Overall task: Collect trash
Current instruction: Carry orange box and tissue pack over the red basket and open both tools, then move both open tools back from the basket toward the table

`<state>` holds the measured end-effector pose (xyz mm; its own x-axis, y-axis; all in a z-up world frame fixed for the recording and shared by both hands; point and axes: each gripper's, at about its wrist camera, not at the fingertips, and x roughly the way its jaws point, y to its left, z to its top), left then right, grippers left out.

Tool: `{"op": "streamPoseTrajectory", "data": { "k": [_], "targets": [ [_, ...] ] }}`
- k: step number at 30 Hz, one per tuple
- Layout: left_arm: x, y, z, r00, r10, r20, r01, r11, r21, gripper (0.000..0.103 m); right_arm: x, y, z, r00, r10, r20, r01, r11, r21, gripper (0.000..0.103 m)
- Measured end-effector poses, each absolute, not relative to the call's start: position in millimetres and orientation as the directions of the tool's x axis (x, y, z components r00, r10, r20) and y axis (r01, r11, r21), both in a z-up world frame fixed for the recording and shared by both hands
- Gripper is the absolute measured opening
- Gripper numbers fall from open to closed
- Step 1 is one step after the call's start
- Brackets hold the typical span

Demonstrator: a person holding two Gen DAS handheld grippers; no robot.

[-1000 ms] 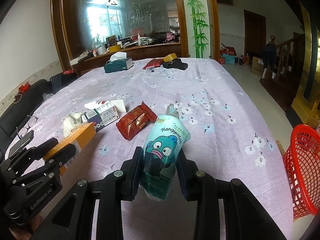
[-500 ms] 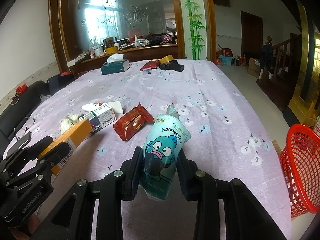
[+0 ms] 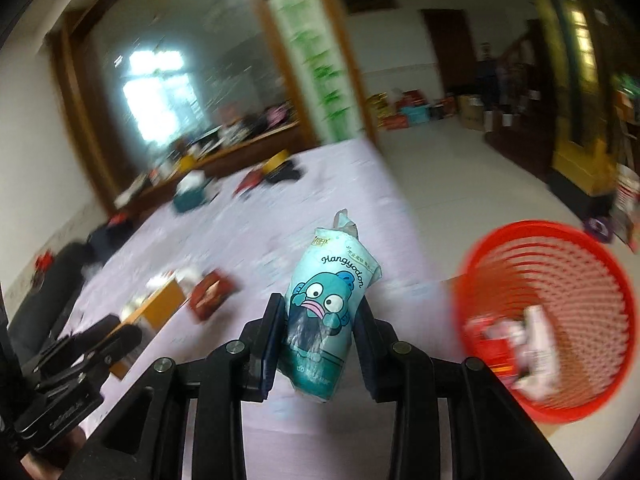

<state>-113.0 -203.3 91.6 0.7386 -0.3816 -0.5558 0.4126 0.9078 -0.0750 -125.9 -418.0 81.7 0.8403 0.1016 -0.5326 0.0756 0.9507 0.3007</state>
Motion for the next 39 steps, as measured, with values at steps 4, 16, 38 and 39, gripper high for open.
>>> {"op": "streamPoseTrajectory", "data": {
  "k": [4,16,38,39],
  "targets": [
    [-111.7,-260.3,102.9,0.653,-0.507,-0.563,0.541,0.832,-0.122,0.046,-145.4,-469.5,88.9,0.854,0.005,-0.52,0.182,0.934,0.309,0.037],
    [-77.8,-407.5,91.4,0.47,-0.644,-0.603,0.675,0.703,-0.225,0.049,-158.2,-570.2,78.2,0.827,-0.111,-0.551,0.364,0.853,0.373,0.049],
    [-92.0,-249.6,87.8,0.606,-0.503,-0.617,0.504,0.842,-0.192,0.067,-136.5,-490.7,92.0,0.837,0.003,-0.547,0.215,0.918,0.334,0.062],
    [-92.3,-238.9,86.6,0.611,-0.492,-0.62,0.49,0.85,-0.192,0.067,-132.8,-481.5,91.6,0.835,0.017,-0.55,0.197,0.924,0.328,0.063]
  ]
}}
